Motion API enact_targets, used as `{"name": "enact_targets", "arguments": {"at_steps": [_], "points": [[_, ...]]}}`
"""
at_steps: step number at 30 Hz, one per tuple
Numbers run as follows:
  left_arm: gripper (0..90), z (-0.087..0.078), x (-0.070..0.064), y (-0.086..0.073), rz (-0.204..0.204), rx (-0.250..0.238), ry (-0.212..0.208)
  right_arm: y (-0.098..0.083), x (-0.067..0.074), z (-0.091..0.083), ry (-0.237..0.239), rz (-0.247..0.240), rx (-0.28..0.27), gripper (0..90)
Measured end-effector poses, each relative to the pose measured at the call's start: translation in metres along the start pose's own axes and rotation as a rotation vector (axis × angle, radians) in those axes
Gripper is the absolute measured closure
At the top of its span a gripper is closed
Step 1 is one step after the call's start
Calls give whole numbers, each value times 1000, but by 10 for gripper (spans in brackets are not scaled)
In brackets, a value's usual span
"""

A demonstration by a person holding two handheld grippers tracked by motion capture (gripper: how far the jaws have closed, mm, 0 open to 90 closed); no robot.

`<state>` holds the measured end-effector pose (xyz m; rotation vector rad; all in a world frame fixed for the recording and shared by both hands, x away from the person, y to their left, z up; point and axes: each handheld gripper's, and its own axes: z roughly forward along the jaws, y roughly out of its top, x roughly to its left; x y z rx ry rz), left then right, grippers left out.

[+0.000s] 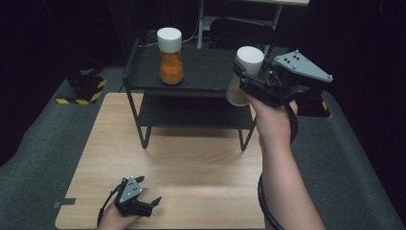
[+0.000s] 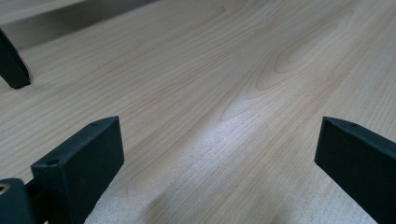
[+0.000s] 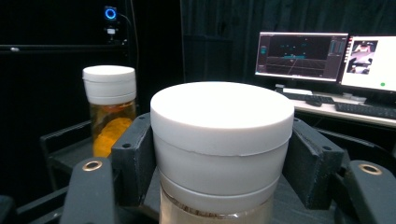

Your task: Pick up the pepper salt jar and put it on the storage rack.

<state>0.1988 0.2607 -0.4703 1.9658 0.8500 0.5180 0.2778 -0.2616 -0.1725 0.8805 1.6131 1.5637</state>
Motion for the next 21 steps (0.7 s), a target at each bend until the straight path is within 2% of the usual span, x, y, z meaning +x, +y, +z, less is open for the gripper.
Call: {"name": "enact_targets", "arguments": {"at_steps": [2,21], "points": [[16,0,0,0,2,0,0,0,0,2,-2,-2,-1,336],[16,0,3,-1,-11,-8,-12,0,-1,55,-54,-17,8,335]]}}
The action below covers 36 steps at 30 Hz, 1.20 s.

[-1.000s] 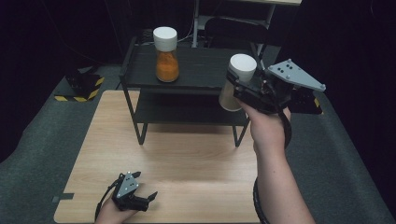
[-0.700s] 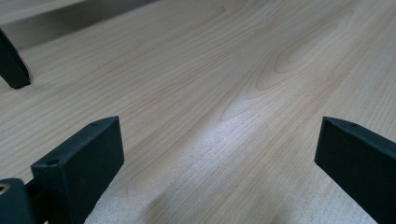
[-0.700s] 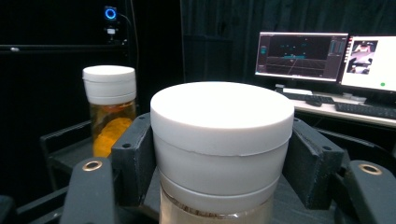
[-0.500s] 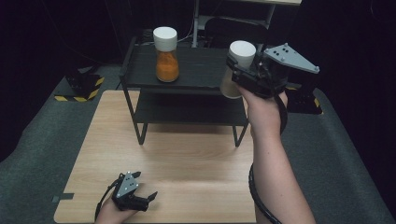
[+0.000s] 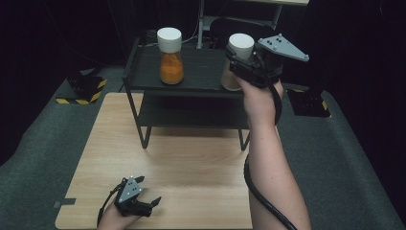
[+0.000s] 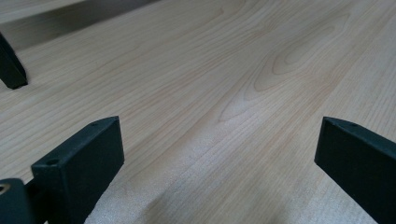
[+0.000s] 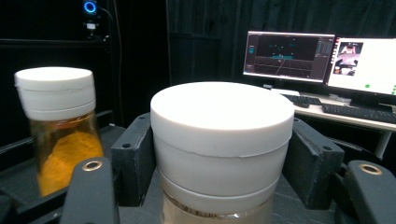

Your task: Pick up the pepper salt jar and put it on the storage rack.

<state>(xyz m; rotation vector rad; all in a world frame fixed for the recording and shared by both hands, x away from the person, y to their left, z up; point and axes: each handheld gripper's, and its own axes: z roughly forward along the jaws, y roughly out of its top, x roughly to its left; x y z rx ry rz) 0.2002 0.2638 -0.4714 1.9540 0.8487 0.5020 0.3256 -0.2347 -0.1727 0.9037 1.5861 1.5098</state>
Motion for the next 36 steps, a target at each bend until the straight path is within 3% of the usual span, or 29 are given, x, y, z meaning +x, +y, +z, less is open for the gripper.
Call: {"name": "enact_targets", "arguments": {"at_steps": [13,20,36], "points": [[16,0,2,-1,-5,-5,-7,-6,-3,24,-28,21,12,335],[16,-1,2,-1,-6,-7,-9,-11,-7,27,-40,39,4,335],[16,-1,3,-1,-5,-6,-13,-8,-12,28,-24,29,15,332]]}}
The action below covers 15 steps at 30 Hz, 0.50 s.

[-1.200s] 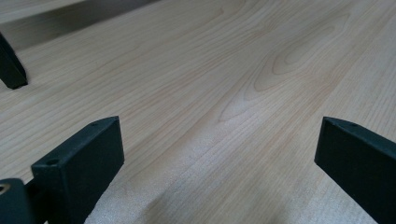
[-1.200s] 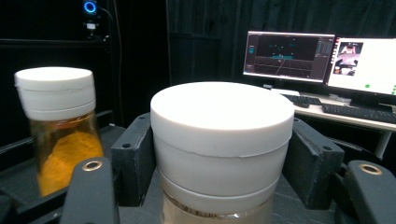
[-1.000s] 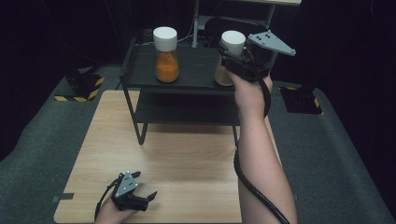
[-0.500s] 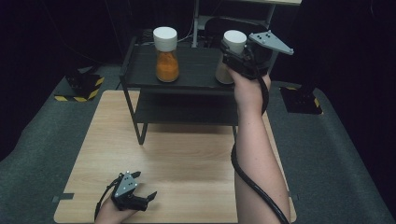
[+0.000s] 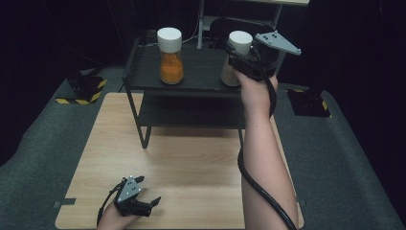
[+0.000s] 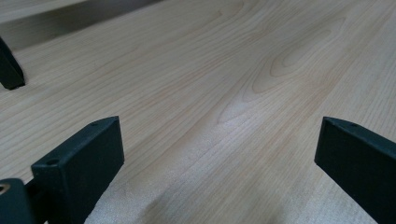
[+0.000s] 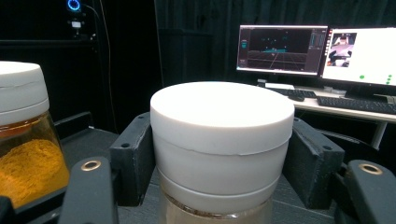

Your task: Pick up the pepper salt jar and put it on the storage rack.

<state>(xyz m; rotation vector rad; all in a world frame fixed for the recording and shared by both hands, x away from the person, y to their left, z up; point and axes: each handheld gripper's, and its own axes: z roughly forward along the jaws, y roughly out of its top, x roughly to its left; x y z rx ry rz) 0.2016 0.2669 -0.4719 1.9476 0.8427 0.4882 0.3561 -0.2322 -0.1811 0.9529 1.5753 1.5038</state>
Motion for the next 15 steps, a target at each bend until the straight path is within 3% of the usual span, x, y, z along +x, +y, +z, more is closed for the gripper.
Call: {"name": "enact_targets", "arguments": {"at_steps": [8,13,15], "points": [[16,0,-1,1,6,3,1,6,-1,-1,0,12,28,298],[16,0,0,0,7,2,-3,10,-4,0,17,18,49,236],[16,0,0,1,7,4,-4,9,-2,-1,18,9,46,147]]}}
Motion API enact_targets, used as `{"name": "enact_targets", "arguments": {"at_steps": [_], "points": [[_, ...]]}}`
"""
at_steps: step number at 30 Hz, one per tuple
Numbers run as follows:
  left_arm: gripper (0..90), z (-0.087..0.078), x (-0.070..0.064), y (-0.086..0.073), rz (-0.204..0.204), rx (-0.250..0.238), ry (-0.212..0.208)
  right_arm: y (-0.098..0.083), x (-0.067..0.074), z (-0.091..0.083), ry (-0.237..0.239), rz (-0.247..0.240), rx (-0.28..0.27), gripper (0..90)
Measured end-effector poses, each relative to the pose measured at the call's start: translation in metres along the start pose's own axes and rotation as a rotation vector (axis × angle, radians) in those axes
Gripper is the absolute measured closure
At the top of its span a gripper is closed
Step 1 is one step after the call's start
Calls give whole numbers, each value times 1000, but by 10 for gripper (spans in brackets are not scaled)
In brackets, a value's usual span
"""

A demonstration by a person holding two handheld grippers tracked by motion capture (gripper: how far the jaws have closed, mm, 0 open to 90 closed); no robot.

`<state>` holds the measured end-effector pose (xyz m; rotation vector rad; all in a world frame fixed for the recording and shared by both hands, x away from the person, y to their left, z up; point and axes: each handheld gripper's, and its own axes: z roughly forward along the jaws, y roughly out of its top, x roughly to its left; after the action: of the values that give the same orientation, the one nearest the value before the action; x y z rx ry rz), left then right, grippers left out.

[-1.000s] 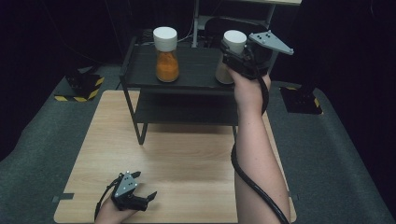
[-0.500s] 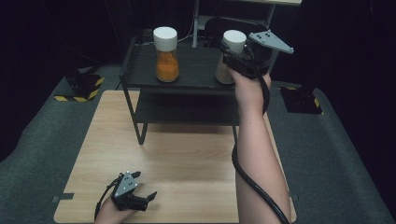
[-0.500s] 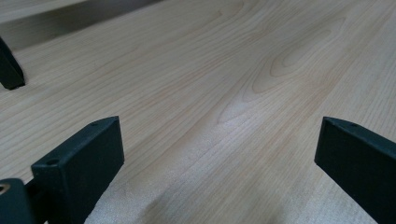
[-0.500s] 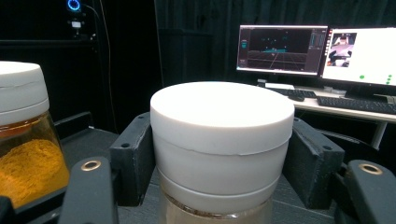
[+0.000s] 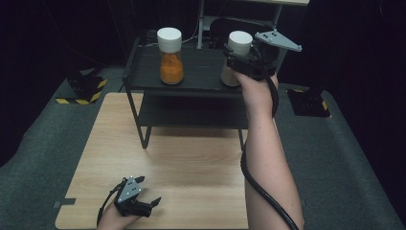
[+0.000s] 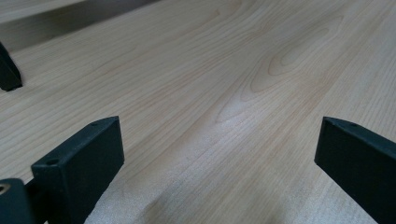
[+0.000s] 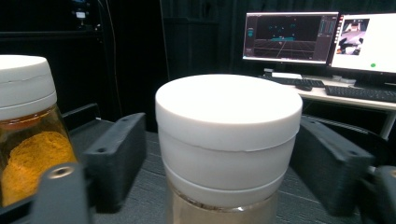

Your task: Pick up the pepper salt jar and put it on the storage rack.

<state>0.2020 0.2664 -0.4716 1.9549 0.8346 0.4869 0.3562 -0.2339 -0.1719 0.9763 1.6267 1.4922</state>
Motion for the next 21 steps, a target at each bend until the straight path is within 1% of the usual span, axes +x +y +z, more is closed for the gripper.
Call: {"name": "enact_targets", "arguments": {"at_steps": [1,2,3,5,6,9,12,14,21], "points": [[16,0,0,0,0,0,0,-1,2,0,-5,-2,-4,128],[16,0,0,0,0,-2,0,-1,2,0,-5,-2,-4,128],[16,0,0,0,1,-2,0,-3,4,-2,-9,-5,-14,85],[16,0,-1,0,2,-2,1,-4,4,-2,-7,-6,-16,72],[16,0,-1,0,3,-1,2,-5,3,-4,-5,-5,-18,45],[16,0,-1,0,2,-2,2,-5,4,-7,-3,-4,-26,4],[16,0,0,0,2,-1,1,-4,4,-9,-5,-1,-23,0],[16,0,-1,0,3,-1,1,-3,6,-10,-8,-7,-18,0],[16,0,-1,0,11,1,2,-4,9,-15,9,-14,-2,0]]}}
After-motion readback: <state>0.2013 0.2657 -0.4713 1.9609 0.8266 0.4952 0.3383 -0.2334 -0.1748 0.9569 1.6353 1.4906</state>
